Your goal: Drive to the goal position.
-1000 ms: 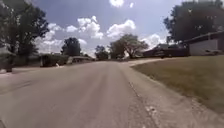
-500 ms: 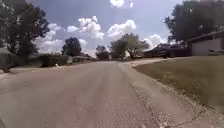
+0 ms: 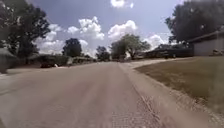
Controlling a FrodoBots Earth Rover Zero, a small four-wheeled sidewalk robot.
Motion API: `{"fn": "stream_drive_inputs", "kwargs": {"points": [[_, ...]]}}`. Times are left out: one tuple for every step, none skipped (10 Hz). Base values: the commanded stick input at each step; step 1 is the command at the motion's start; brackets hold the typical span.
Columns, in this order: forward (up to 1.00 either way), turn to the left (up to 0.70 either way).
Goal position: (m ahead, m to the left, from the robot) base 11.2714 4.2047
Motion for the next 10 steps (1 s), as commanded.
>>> {"fn": "stream_drive_inputs", "kwargs": {"points": [[0.7,0.0],[0.7,0.0],[0.7,0.0],[0.7,0.0],[0.7,0.0],[0.7,0.0],[0.7,0.0],[0.7,0.0],[0.7,0.0],[0.7,0.0]]}}
